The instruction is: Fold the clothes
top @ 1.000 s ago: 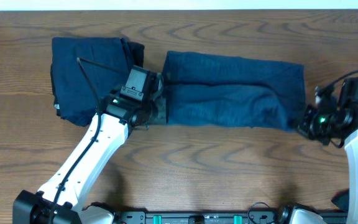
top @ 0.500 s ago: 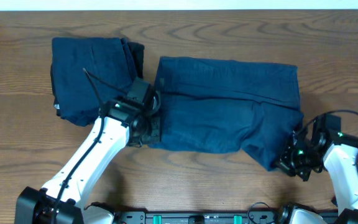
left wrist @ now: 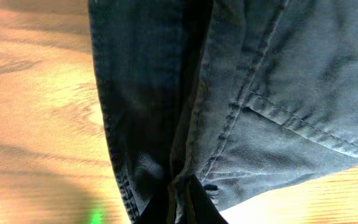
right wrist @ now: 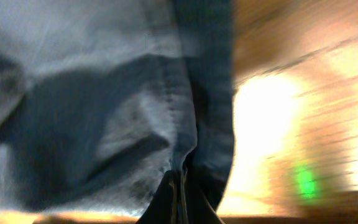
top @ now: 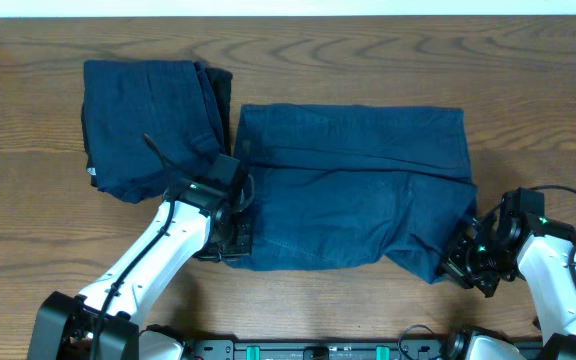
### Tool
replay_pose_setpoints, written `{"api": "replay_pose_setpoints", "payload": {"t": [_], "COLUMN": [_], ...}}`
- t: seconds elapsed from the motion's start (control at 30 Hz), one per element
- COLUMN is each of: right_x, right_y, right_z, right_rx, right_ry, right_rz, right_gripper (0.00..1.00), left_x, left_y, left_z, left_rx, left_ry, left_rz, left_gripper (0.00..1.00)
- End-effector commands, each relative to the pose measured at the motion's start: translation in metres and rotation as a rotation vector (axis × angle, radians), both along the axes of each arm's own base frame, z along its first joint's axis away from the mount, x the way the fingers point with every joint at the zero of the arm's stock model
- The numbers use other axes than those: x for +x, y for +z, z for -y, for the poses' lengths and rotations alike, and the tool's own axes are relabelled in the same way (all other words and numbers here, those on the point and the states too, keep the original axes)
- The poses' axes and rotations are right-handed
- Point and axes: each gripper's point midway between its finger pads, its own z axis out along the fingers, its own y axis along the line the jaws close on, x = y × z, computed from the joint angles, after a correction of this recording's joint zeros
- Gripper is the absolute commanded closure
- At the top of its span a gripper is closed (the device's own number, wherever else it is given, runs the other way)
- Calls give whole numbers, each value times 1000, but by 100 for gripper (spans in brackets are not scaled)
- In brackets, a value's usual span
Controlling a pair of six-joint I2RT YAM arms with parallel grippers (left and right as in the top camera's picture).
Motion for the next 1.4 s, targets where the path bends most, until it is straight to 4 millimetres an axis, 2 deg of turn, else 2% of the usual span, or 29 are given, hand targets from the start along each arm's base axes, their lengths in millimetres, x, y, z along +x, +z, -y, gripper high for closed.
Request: {"api": "replay_pose_setpoints", "payload": {"t": [0.0, 0.1, 0.4, 0.67, 0.7, 0.73, 0.83, 0.87, 0.9, 1.0, 1.1, 1.17, 1.27, 1.3, 1.37], "right_x": [-3, -3, -2, -6, -6, -5, -5, -4, -2, 11, 29, 43, 63, 70, 80], "right_y": [-4, -5, -5, -2, -2, -2, -2, -2, -1, 10, 34, 57, 94, 106, 122], "right_z": [9, 10, 16, 6, 7, 7, 7, 7, 8, 11, 21, 29, 35, 36, 35], "right_rx": [-69, -70, -105, -53, -54, -54, -55, -55, -57, -67, -104, -139, -167, -173, -175], "right_ry": [-28, -28, -43, -42, -42, -42, -43, -43, -43, -25, -17, 2, 63, 96, 149], "right_rz": [-31, -31, -39, -51, -50, -48, -46, -44, -38, 3, 48, 91, 179, 217, 282], "right_gripper": [99, 99, 99, 99, 99, 97, 91, 79, 73, 66, 60, 55, 41, 37, 42], "left_x": [-5, -6, -10, -18, -18, -19, -20, -22, -23, -17, 1, 16, 41, 50, 67], "left_y": [-4, -3, -3, -1, -1, -1, -1, -1, -1, 4, 20, 36, 58, 64, 69], "left_z": [-23, -36, -38, -41, -41, -40, -37, -35, -32, -29, -22, -15, -2, 3, 11], "left_rx": [121, 195, 204, 218, 215, 210, 194, 180, 166, 155, 133, 112, 54, 32, 0], "left_ry": [19, 36, 33, 49, 50, 50, 51, 53, 53, 55, 58, 61, 65, 67, 69], "left_rz": [-14, -9, -27, -60, -61, -63, -72, -82, -88, -73, -22, 24, 105, 135, 205], "left_gripper": [94, 94, 94, 94, 91, 77, 58, 41, 28, 20, 20, 20, 21, 26, 58]}}
